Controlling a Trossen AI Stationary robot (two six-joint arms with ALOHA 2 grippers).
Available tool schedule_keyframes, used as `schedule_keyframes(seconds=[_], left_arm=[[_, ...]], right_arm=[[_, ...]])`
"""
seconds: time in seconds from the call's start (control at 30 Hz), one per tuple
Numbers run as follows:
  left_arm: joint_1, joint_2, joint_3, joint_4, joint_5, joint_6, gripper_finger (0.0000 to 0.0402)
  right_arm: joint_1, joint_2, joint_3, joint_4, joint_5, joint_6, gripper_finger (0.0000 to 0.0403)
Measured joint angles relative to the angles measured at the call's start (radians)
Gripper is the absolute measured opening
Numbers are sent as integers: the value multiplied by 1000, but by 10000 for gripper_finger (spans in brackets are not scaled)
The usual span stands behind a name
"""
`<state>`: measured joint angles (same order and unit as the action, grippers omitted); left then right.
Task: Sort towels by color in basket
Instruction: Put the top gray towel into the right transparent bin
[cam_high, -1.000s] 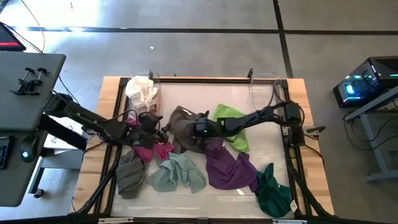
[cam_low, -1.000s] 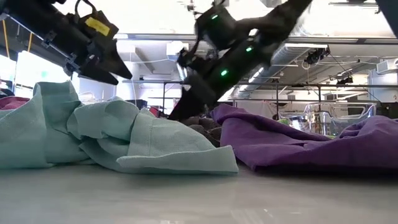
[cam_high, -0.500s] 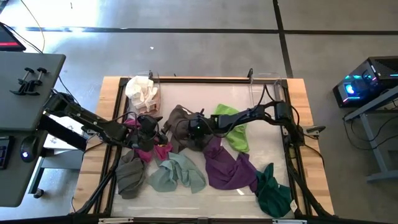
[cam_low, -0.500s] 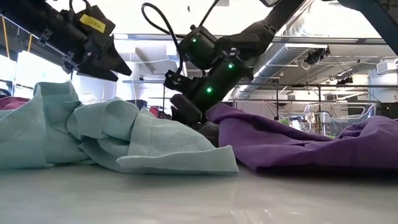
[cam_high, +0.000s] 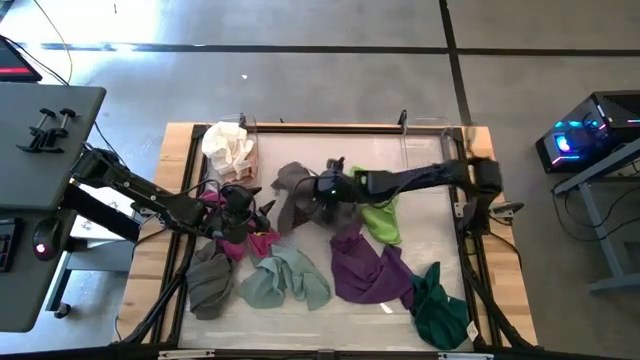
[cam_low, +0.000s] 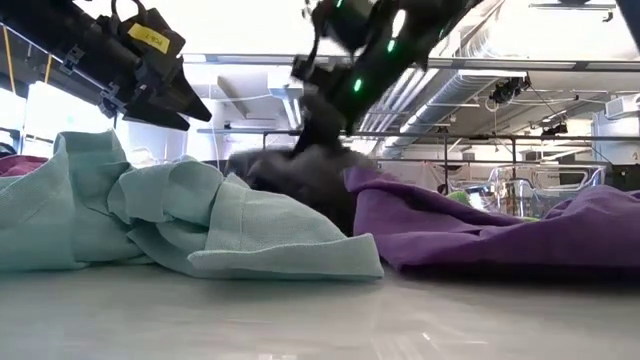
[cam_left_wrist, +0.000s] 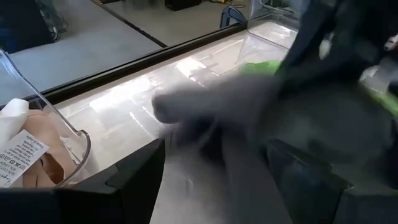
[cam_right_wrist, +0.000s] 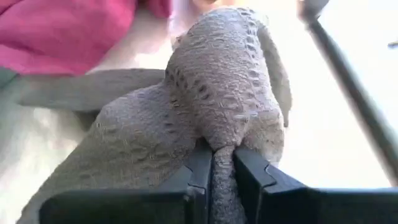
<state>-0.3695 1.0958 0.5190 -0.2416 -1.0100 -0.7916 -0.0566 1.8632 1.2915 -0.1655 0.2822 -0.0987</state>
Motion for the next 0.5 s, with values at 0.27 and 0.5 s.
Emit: schedule_keyframes(seconds=[0.27, 0.5], left_arm=[[0, 0, 0, 0, 0, 0, 273], [0, 0, 0, 1, 0, 0, 273]], right_arm=[[27, -303, 1, -192, 228, -75, 31], [-5, -541, 2, -480, 536, -12, 26]])
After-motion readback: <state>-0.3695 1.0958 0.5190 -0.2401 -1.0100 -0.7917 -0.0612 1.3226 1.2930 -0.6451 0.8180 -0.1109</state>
